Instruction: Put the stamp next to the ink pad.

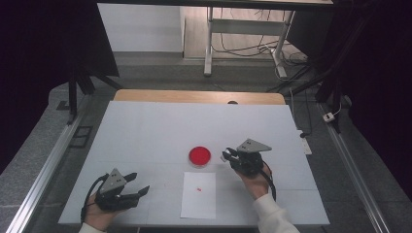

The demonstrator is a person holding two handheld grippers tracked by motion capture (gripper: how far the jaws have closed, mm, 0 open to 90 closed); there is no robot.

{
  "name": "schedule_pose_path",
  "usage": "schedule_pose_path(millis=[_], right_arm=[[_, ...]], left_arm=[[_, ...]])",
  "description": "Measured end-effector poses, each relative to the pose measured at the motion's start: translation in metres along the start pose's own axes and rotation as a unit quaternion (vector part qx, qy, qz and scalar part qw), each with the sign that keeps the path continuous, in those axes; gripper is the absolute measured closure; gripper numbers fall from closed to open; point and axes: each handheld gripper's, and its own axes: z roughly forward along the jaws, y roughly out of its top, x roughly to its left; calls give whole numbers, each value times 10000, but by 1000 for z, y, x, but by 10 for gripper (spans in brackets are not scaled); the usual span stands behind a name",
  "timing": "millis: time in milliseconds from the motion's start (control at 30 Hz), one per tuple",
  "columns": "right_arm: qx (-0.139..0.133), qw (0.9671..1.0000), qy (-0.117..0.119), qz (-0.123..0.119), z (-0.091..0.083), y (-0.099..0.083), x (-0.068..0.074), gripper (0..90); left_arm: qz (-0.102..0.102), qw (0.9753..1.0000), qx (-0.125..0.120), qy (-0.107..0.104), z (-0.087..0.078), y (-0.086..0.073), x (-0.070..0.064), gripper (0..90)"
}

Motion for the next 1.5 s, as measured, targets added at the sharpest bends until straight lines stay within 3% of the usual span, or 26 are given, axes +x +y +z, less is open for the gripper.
schedule_pose_path(millis=[300, 867, 967, 1300, 1500], right_arm=[[312, 9995, 24, -80, 18, -4, 1, 757], [585, 9979, 47, -270, 27, -8, 5, 755], [575, 9980, 70, -248, 27, -8, 5, 744], [283, 9996, 22, -8, 22, -7, 5, 531], [75, 10000, 35, 27, 14, -6, 3, 495]], left_arm=[[-5, 10000, 27, 2, 2, 0, 0, 330], [10, 10000, 22, -13, 2, 0, 0, 329], [11, 10000, 27, -17, 2, 0, 0, 328], [9, 10000, 22, -12, 2, -1, 0, 328], [1, 10000, 31, -17, 2, -1, 1, 328]])
